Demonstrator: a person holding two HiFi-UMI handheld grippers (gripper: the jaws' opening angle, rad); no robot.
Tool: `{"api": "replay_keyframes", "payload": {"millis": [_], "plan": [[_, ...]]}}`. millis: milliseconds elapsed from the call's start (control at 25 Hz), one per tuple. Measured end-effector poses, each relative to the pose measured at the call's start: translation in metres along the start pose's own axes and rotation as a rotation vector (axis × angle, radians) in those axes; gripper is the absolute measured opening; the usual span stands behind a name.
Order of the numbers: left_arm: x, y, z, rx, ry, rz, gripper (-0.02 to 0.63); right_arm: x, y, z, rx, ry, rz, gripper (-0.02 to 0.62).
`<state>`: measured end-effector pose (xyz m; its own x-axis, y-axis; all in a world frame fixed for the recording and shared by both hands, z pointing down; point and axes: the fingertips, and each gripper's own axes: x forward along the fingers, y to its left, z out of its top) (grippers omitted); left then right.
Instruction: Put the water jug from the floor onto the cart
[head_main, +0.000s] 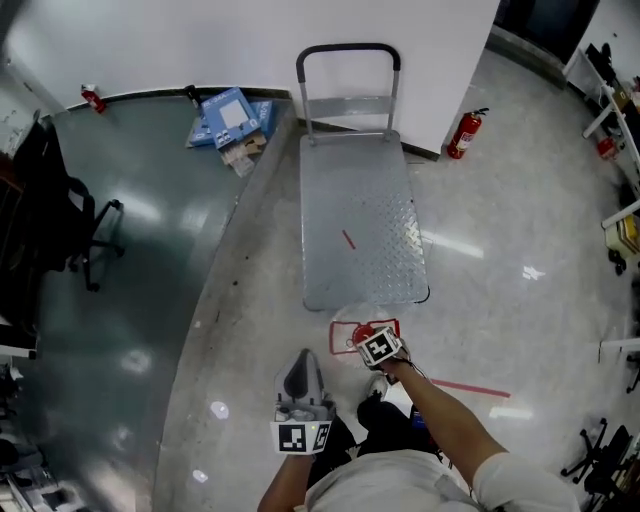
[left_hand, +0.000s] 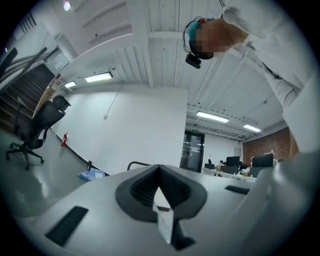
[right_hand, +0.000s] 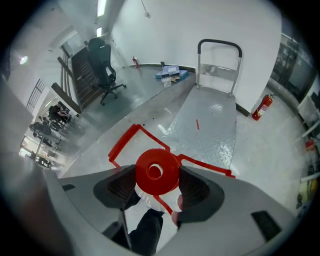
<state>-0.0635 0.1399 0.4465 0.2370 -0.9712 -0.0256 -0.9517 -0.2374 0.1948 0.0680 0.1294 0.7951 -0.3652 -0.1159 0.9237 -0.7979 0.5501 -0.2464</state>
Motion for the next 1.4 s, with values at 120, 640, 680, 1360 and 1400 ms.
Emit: {"api": "replay_keyframes", "payload": {"millis": [120, 640, 680, 1360, 1400], "plan": [[0.012, -0.008, 0.014, 0.008, -0.024, 0.003, 0.003, -0.012, -0.014, 0.018, -0.055, -0.019, -0.025, 0.278], [0.133, 0.039, 0.028, 0.024, -0.026, -0.146, 0.003, -0.022, -0.063, 0.104, -0.018, -0.035, -0.055, 0.278], [0.144, 0.045, 0.03, 0.021, -0.029, -0.157, 0.003, -0.02, -0.067, 0.112, -0.022, -0.04, -0.06, 0.278], [0.219, 0.053, 0.016, -0.011, 0.011, -0.104, 0.003, 0.019, -0.113, 0.176, 0.014, -0.023, -0.041, 0.278], [0.22, 0.054, 0.014, -0.011, 0.013, -0.103, 0.003, 0.022, -0.116, 0.179, 0.015, -0.027, -0.034, 0.278]]}}
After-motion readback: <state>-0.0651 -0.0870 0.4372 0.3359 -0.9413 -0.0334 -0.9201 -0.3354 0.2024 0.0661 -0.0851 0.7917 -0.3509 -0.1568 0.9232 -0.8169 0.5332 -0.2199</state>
